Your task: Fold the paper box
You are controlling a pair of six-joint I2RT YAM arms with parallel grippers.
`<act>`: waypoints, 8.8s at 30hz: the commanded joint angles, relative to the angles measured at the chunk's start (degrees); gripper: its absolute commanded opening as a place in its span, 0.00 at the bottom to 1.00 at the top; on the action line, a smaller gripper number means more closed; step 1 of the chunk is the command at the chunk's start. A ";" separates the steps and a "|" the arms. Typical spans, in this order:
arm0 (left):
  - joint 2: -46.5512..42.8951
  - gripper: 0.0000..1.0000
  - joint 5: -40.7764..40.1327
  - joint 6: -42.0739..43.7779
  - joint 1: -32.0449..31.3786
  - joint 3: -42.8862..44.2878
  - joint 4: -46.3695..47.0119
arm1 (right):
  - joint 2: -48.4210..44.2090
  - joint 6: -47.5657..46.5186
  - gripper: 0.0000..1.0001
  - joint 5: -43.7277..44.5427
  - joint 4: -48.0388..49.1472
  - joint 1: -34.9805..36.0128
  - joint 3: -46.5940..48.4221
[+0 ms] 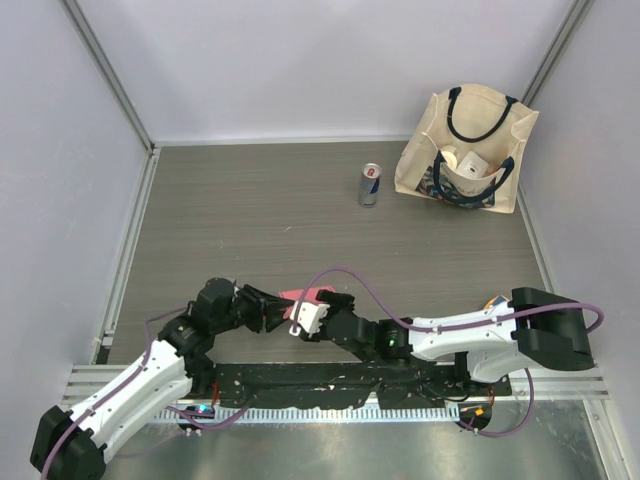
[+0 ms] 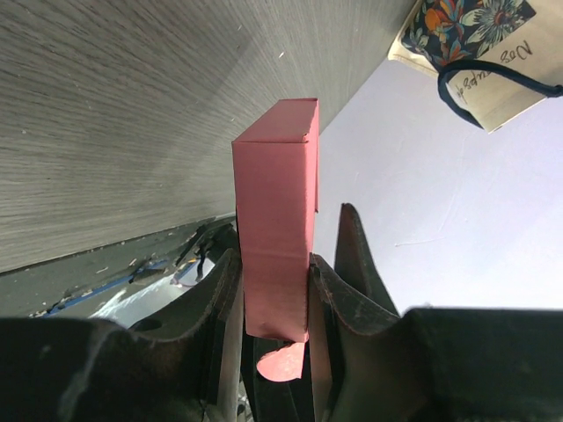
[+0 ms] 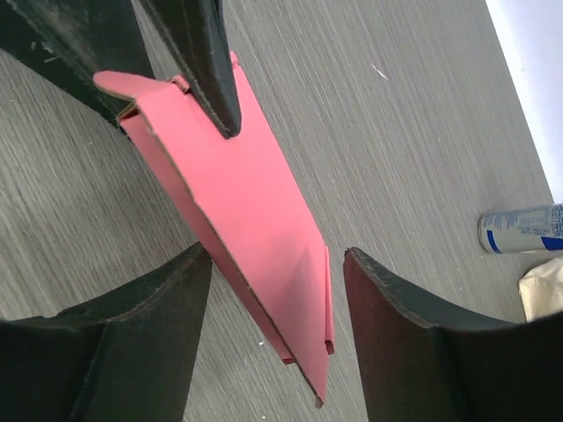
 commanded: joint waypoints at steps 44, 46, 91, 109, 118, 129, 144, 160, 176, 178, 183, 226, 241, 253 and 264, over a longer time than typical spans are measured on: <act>13.77 0.68 -3.29 76.40 -1.51 6.04 29.21 | 1.10 21.13 0.15 -40.62 -34.94 -22.76 16.04; 13.50 0.61 -3.39 78.08 -2.12 4.63 31.31 | 1.45 20.87 0.15 -42.03 -34.15 -23.54 16.04; 19.83 0.21 -8.12 84.15 -7.92 8.66 27.99 | 1.81 19.81 0.09 -41.34 -33.09 -23.72 15.78; 21.85 0.00 -19.80 76.34 -15.39 12.44 23.42 | 1.89 20.16 0.08 -31.70 -31.25 -22.41 15.95; 19.92 0.00 -25.88 76.50 -19.17 12.01 21.30 | 2.60 19.37 0.09 -29.56 -30.63 -22.05 16.22; 20.00 0.00 -31.50 75.27 -22.16 9.46 22.17 | 3.56 18.05 0.10 -30.96 -28.44 -22.05 16.66; 19.92 0.04 -38.63 78.17 -23.22 9.37 19.55 | 4.97 15.06 0.09 -32.81 -28.35 -22.14 16.83; 12.00 0.41 -39.86 76.93 -23.13 13.32 12.51 | 4.88 14.45 0.09 -33.43 -29.05 -22.06 17.01; 19.83 0.38 -39.51 80.28 -22.25 16.05 15.24 | 4.36 14.27 0.09 -35.36 -28.96 -22.14 16.92; 20.35 0.37 -39.07 80.28 -21.55 16.31 15.06 | 4.44 14.19 0.09 -35.54 -28.79 -22.06 16.92; 21.50 0.33 -37.67 80.02 -21.37 16.31 15.76 | 4.44 14.10 0.08 -35.54 -28.70 -22.14 16.92; 24.75 0.00 -40.12 79.40 -21.55 10.95 21.83 | -12.34 48.63 0.67 -22.87 -46.54 -22.85 18.24; 25.36 0.00 -39.68 78.96 -21.64 10.95 21.92 | -10.06 50.92 0.27 -25.08 -47.42 -22.85 16.13; 26.07 0.00 -39.34 78.43 -21.90 9.99 22.71 | -6.19 54.08 0.06 -24.64 -44.43 -22.85 15.95; 29.14 0.00 -39.33 77.64 -23.48 10.25 24.99 | -6.19 62.69 0.01 -26.83 -43.82 -25.30 16.13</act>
